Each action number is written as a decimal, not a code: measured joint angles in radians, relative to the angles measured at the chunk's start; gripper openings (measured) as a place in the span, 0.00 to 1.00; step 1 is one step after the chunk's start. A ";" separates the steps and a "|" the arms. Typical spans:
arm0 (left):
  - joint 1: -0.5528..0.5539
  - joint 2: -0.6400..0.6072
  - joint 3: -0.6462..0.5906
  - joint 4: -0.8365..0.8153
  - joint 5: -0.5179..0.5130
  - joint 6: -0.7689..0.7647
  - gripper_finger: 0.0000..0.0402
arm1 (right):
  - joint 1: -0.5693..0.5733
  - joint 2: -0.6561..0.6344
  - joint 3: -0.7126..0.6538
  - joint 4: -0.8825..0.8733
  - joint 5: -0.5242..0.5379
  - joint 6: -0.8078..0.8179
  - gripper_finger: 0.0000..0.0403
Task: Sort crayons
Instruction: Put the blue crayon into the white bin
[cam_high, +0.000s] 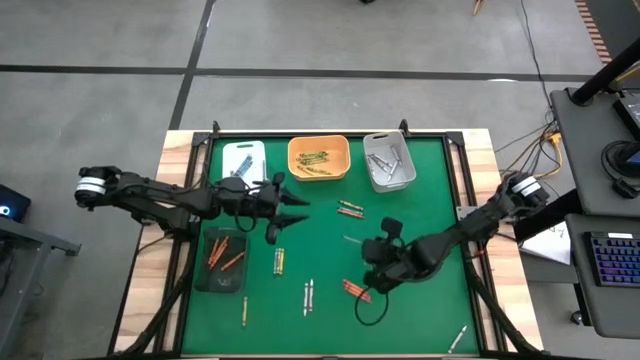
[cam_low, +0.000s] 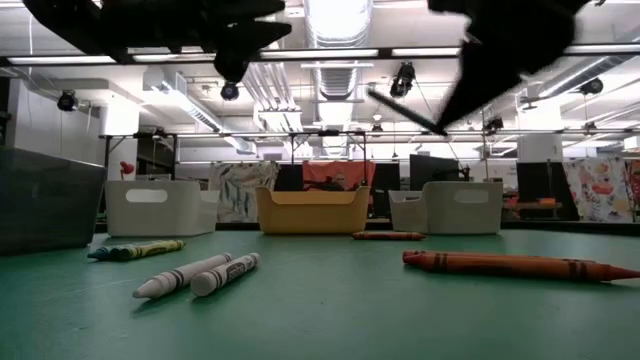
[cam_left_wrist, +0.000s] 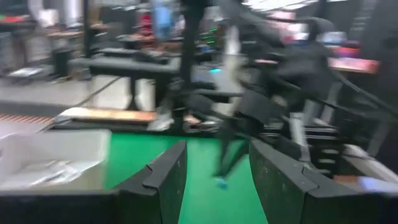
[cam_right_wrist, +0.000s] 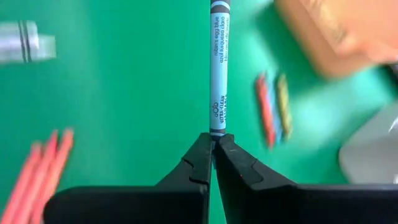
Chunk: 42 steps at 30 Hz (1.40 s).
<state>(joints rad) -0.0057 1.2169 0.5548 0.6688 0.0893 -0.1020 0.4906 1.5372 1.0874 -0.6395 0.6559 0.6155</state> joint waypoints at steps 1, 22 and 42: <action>-0.004 0.013 0.000 0.022 0.030 0.009 0.39 | -0.007 -0.022 -0.025 0.074 0.034 -0.039 0.02; -0.019 0.297 0.025 0.465 0.086 -0.025 0.39 | -0.236 -0.082 -0.264 1.199 -0.238 -0.635 0.02; -0.019 0.291 0.036 0.465 0.029 -0.010 0.03 | -0.242 -0.099 -0.264 1.193 -0.232 -0.609 0.21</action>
<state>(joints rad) -0.0242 1.5078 0.5903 1.1339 0.1184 -0.1125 0.2486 1.4378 0.8238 0.5534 0.4242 0.0062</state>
